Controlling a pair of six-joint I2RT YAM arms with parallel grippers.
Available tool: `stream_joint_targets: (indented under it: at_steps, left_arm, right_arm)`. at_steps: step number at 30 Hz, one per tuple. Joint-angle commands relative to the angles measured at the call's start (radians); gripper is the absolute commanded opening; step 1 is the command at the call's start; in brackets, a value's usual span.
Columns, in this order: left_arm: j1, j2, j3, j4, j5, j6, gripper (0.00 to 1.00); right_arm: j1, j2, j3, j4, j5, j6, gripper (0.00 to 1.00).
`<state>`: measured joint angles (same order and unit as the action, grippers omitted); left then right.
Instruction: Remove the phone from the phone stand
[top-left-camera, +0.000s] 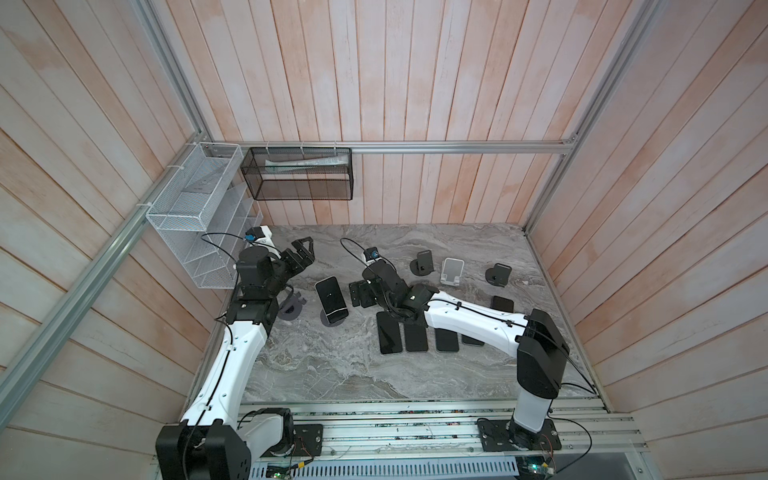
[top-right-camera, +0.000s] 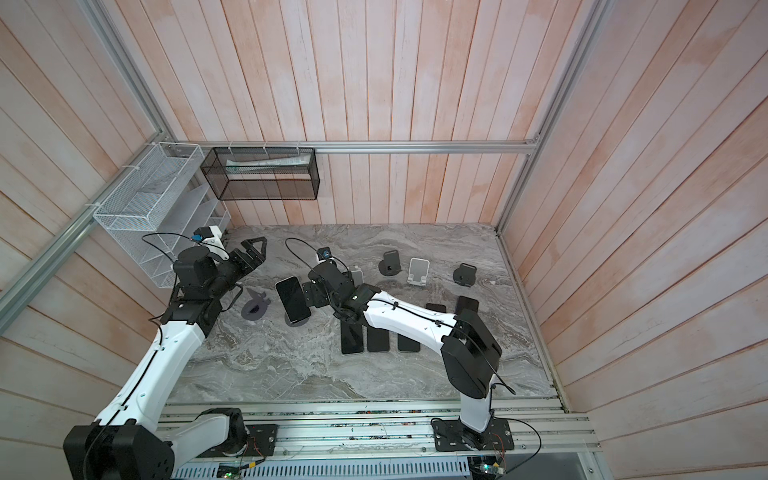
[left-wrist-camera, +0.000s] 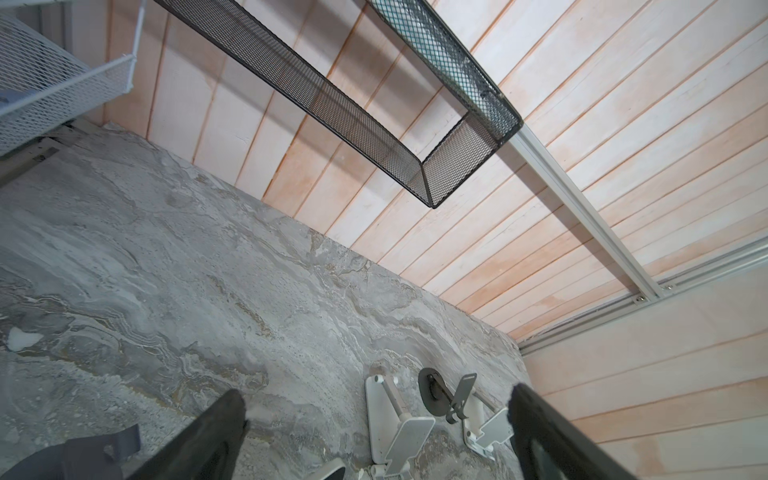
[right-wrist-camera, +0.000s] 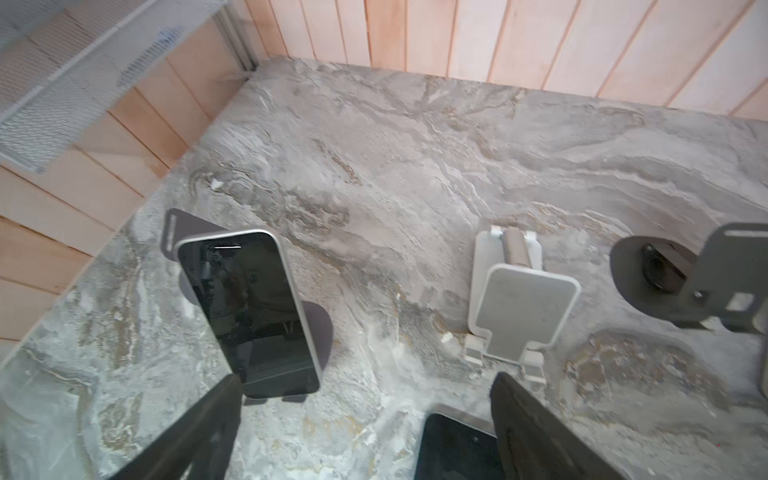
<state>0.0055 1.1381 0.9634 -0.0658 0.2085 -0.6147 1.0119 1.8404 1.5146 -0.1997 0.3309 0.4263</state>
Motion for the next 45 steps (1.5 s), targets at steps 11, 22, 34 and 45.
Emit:
stream_joint_targets:
  at_steps: [11,22,34,45]
  left_arm:
    - [0.037,-0.014,-0.010,-0.043,-0.101,-0.056,1.00]
    - [0.054,-0.011,-0.019,-0.021,-0.060,-0.063,1.00]
    - [0.059,-0.015,-0.030,0.003,-0.031,-0.065,1.00]
    - [0.066,-0.025,-0.038,0.014,-0.026,-0.073,1.00]
  right_arm:
    - [0.030,0.221,0.258,0.001,-0.152,-0.119,0.98]
    - [0.046,0.391,0.450,-0.050,-0.130,-0.164,0.98]
    - [0.047,0.537,0.641,-0.150,-0.022,-0.127,0.97]
    - [0.046,0.545,0.640,-0.132,-0.036,-0.108,0.86]
